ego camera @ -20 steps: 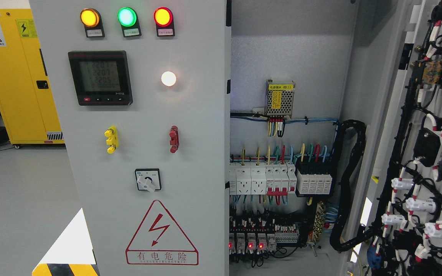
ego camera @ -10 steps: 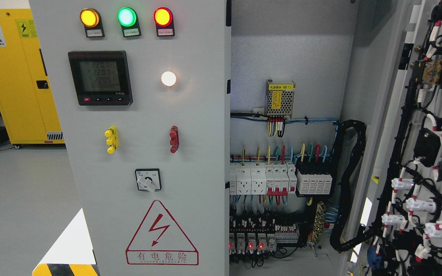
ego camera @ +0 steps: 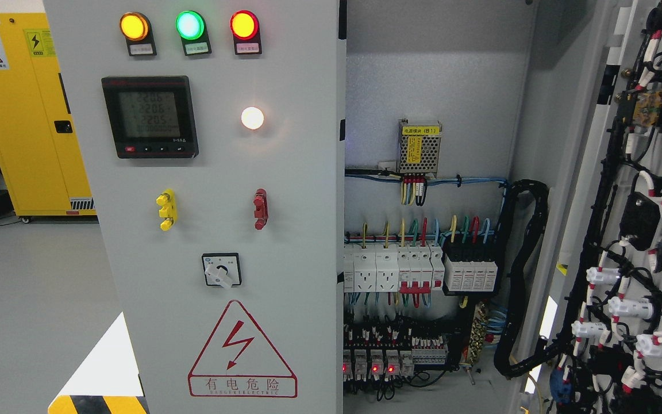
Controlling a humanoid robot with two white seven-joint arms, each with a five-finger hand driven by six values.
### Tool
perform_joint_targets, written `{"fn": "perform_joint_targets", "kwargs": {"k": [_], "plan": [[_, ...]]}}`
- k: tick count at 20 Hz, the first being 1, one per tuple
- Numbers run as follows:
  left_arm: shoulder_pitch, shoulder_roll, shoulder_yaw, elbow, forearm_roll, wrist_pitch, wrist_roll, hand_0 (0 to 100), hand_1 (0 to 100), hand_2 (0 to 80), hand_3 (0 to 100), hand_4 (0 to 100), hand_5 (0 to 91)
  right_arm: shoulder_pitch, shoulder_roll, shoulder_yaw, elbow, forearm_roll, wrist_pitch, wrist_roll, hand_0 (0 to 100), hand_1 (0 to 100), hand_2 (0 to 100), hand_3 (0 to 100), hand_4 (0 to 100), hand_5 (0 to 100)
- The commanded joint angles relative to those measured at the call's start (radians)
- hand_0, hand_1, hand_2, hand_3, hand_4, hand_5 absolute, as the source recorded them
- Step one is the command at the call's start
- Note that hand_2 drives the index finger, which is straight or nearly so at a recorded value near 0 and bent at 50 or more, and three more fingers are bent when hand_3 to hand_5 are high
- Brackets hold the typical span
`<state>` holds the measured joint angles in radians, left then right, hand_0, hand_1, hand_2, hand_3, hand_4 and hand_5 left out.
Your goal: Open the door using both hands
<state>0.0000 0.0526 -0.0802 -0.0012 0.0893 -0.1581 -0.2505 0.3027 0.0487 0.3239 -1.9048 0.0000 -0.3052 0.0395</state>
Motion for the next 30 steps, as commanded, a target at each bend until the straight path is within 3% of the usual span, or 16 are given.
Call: {"fn": "perform_joint_targets", "kwargs": {"k": [1, 5, 8, 10, 12, 14, 17, 20, 30], "plan": [[-0.011, -0.008, 0.005, 0.006, 0.000, -0.017, 0.000, 12, 56, 0.0, 0, 0, 0.0, -0.174, 0.034, -0.008, -0.174, 0.014, 0.040, -0.003, 0, 50, 4, 0, 0, 0], [-0.011, -0.013, 0.005, 0.007, -0.002, -0.017, 0.000, 12, 56, 0.0, 0, 0, 0.0, -0.310, 0.036, -0.060, -0.168, 0.014, 0.148, -0.003, 0, 50, 4, 0, 0, 0], [-0.011, -0.014, -0.001, 0.007, -0.006, -0.015, 0.000, 12, 56, 0.0, 0, 0, 0.0, -0.440, 0.056, -0.106, -0.142, 0.012, 0.288, -0.003, 0, 50, 4, 0, 0, 0], [-0.011, -0.014, -0.001, 0.007, -0.008, -0.015, 0.002, 12, 56, 0.0, 0, 0, 0.0, -0.508, 0.080, -0.117, -0.111, 0.012, 0.377, -0.003, 0, 50, 4, 0, 0, 0], [-0.011, -0.016, -0.004, 0.007, -0.011, -0.014, 0.002, 12, 56, 0.0, 0, 0, 0.0, -0.551, 0.085, -0.117, -0.073, 0.014, 0.425, -0.003, 0, 50, 4, 0, 0, 0], [-0.012, -0.014, -0.004, 0.007, -0.014, -0.011, 0.002, 12, 56, 0.0, 0, 0, 0.0, -0.595, 0.083, -0.120, -0.015, 0.015, 0.445, -0.003, 0, 50, 4, 0, 0, 0], [-0.015, -0.014, -0.004, 0.006, -0.014, 0.017, 0.003, 12, 56, 0.0, 0, 0, 0.0, -0.654, 0.079, -0.170, 0.078, 0.015, 0.486, 0.000, 0, 50, 4, 0, 0, 0], [-0.017, -0.016, -0.004, 0.006, -0.014, 0.025, 0.003, 12, 56, 0.0, 0, 0, 0.0, -0.700, 0.083, -0.163, 0.124, 0.015, 0.518, 0.005, 0, 50, 4, 0, 0, 0], [-0.023, -0.008, -0.001, 0.004, -0.008, 0.014, 0.002, 12, 56, 0.0, 0, 0, 0.0, -0.835, 0.083, -0.151, 0.297, 0.012, 0.517, 0.011, 0, 50, 4, 0, 0, 0]]}}
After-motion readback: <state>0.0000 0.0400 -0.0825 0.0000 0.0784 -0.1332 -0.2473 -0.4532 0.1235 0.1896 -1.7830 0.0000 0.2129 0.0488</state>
